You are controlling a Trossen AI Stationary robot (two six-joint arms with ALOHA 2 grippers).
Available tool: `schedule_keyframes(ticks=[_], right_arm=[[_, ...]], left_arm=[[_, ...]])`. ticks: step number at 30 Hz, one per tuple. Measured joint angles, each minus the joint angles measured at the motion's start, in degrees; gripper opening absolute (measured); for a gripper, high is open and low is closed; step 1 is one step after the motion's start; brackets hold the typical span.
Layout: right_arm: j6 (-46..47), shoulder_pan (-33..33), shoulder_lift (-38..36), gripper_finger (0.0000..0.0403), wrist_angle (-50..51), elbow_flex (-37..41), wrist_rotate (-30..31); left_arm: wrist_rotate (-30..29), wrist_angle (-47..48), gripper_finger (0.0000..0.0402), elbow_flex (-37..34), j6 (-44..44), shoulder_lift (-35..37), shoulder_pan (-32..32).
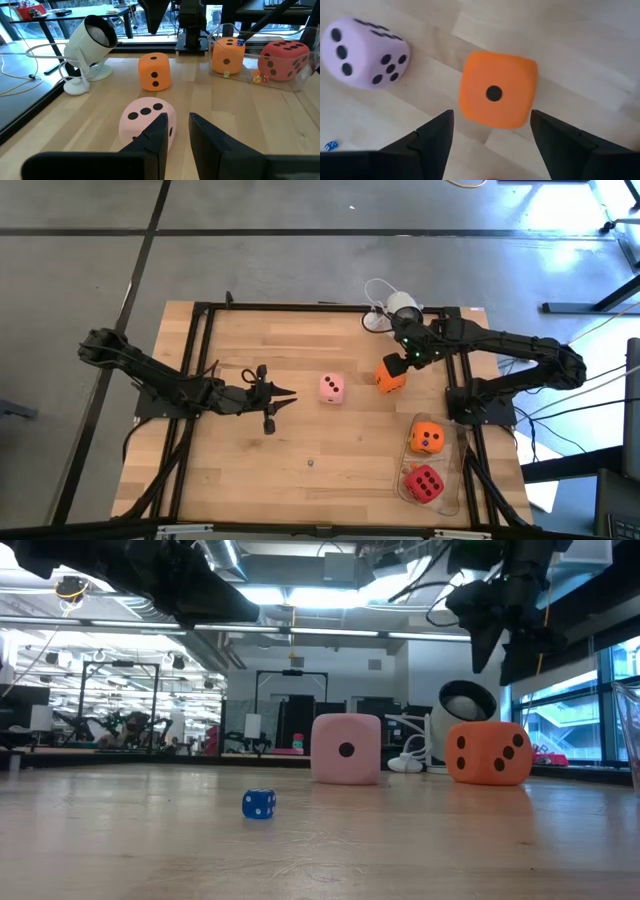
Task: Pick & Place Dice
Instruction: Put the large orange die into the transparent container
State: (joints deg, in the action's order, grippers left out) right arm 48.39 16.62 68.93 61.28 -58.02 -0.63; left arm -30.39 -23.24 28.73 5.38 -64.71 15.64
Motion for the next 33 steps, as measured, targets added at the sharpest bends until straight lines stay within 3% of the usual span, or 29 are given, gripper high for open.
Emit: schedule_keyframes(ticks=[12, 23, 30, 33], right_arm=[[-2.8, 5.8, 0.0, 0.0263, -2.5, 6.9, -6.5], [-4.3, 8.0, -0.3, 0.0263, -14.6, 15.2, -12.3], [-5.4, 9.8, -0.4, 0.0263, -14.4, 16.9, -11.7], [-5.4, 10.4, -0.1, 0.0263, -14.8, 16.1, -14.9]], left_arm=[[0.1, 0.5, 0.0069, 0.0, 0.0, 0.0, 0.0], [0.1, 0.8, 0.0069, 0.0, 0.1, 0.0, 0.0], [0.1, 0.8, 0.0069, 0.0, 0.0, 0.0, 0.0], [0.1, 0.8, 0.0072, 0.0, 0.0, 0.0, 0.0]])
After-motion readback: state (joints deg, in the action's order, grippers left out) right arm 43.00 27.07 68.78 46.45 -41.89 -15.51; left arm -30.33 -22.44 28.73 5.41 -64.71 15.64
